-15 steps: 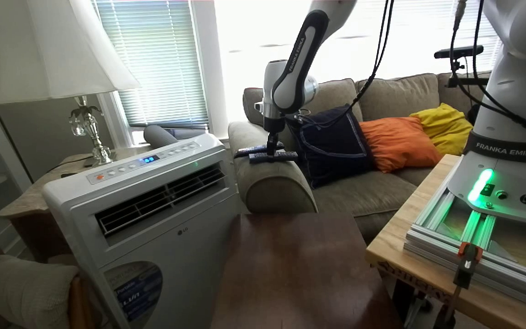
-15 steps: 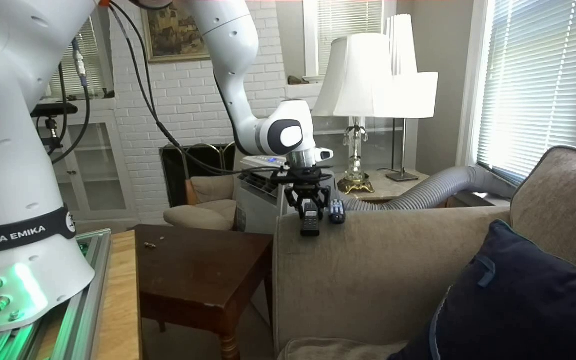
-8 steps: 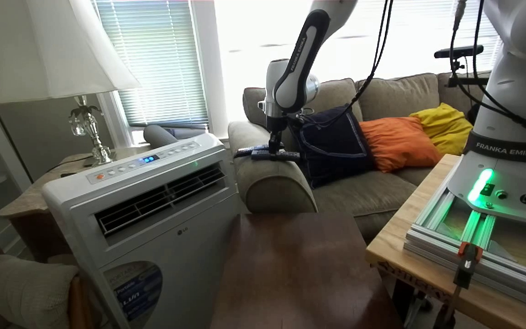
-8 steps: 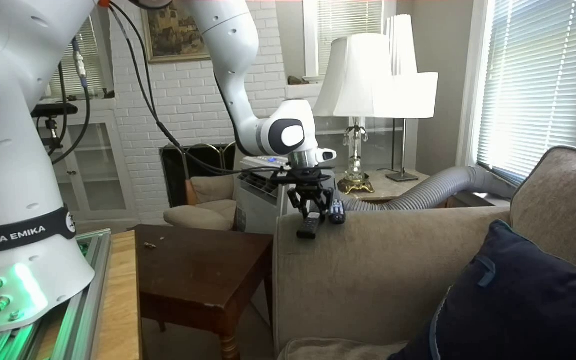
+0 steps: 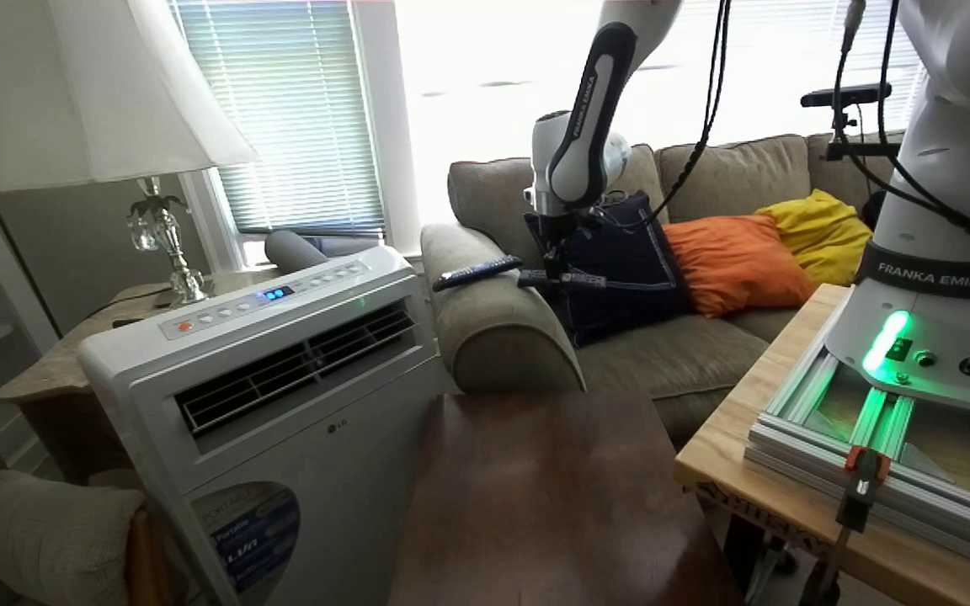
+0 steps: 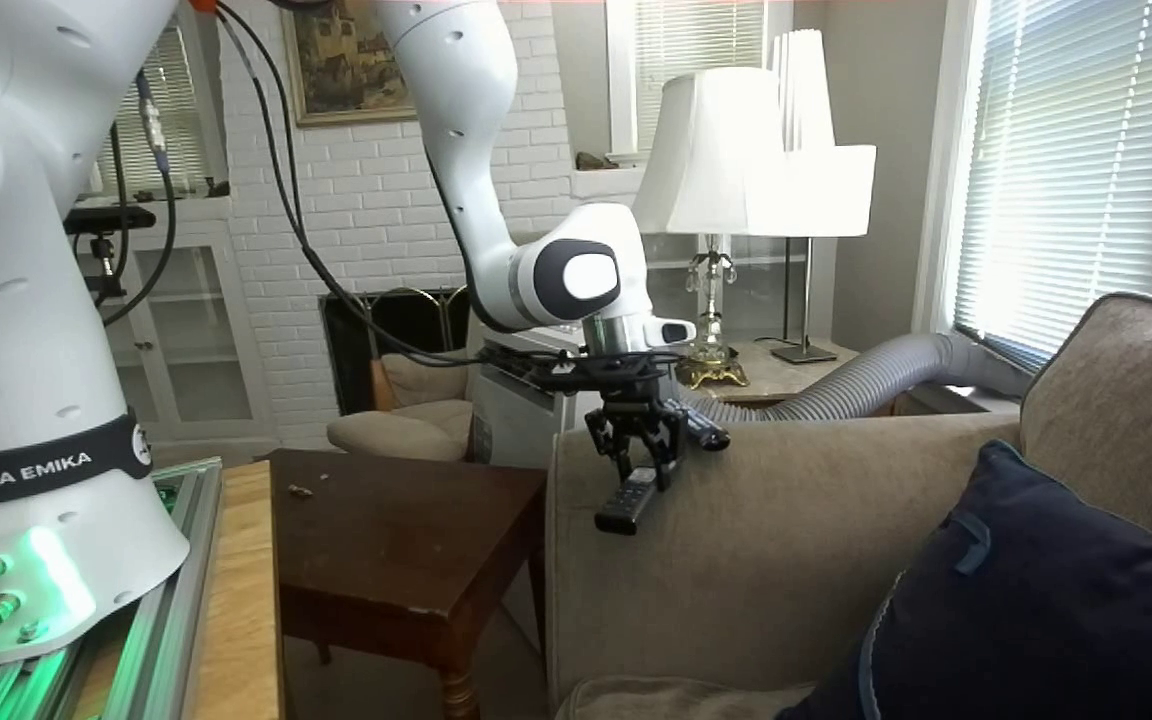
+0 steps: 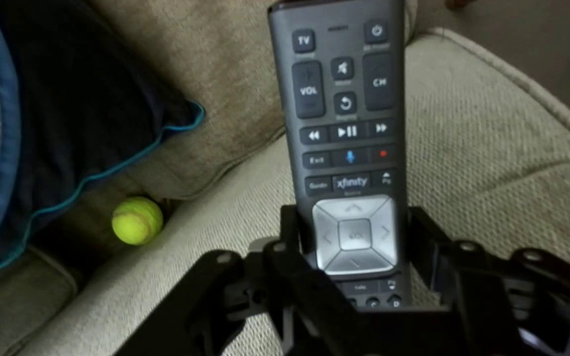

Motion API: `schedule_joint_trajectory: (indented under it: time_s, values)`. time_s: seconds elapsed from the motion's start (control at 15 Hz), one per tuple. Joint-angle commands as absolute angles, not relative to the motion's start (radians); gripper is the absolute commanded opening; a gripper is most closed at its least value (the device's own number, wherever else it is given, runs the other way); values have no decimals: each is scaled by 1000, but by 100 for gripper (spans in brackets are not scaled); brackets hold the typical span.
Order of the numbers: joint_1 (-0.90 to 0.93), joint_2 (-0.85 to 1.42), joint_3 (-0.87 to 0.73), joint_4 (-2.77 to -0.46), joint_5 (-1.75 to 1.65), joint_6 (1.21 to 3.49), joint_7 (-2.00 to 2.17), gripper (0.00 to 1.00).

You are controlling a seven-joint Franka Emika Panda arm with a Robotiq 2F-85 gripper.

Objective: Put the remotes on the sofa

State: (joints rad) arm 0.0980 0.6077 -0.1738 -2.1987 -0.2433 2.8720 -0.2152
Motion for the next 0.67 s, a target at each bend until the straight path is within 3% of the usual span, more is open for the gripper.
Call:
schedule_joint_trajectory:
  time_s: [0.0, 0.27, 0.6]
  values:
    - [181, 588, -283, -2241, -337, 2849, -99, 31]
    - [207, 625, -336, -2206, -331, 2779, 16, 31]
    - [55, 650, -203, -2156, -184, 2701, 52, 31]
